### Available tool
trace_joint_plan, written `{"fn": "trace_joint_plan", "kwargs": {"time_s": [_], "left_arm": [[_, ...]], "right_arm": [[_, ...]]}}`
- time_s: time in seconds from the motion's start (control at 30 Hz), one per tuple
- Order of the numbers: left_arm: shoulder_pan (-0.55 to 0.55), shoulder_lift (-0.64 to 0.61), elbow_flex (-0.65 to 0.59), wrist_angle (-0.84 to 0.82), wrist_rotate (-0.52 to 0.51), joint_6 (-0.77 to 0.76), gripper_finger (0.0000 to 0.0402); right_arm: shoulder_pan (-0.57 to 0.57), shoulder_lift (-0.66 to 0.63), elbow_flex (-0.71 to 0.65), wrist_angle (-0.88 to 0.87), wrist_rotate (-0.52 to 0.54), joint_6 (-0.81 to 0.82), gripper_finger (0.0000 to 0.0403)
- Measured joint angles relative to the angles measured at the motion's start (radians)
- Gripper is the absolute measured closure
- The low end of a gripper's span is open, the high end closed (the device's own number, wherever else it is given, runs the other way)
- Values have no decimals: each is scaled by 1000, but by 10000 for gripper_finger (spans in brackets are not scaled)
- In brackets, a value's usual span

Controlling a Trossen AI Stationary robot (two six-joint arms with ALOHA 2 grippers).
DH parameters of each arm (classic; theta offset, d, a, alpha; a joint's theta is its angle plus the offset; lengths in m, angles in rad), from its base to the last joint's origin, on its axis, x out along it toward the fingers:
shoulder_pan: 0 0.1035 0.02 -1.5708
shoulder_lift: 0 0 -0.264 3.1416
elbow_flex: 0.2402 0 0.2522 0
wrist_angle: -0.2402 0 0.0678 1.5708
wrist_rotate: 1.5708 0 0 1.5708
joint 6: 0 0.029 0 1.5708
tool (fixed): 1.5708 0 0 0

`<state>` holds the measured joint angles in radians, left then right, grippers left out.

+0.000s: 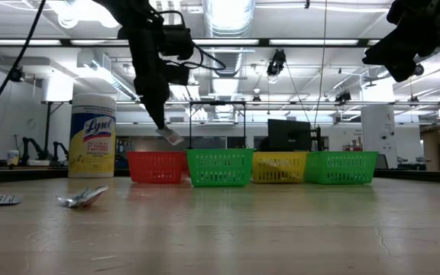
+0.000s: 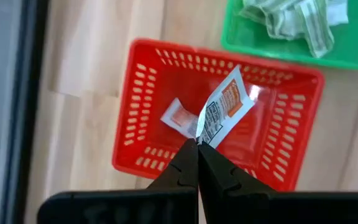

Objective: Pick & Place First Aid Supplies
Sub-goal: Put the ointment pack into the red basket

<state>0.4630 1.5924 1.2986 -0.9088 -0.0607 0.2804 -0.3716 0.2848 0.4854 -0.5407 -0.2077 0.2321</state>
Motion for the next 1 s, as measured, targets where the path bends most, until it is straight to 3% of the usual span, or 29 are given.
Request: {"fn": "trace_joint_plan", "kwargs": {"time_s": [0.1, 0.37, 0.73, 1.0], "left_arm": [[28, 16, 15, -29, 67, 28, 401], [81, 106, 101, -137, 133, 102, 401], [115, 281, 299, -307, 172, 274, 401], [134, 362, 356, -364, 205, 349, 401]], "right_arm": [[0, 0, 0, 0, 0, 0, 325], [0, 0, 0, 0, 0, 0, 335], [0, 0, 0, 0, 0, 0, 319], [0, 0, 0, 0, 0, 0, 319]]}}
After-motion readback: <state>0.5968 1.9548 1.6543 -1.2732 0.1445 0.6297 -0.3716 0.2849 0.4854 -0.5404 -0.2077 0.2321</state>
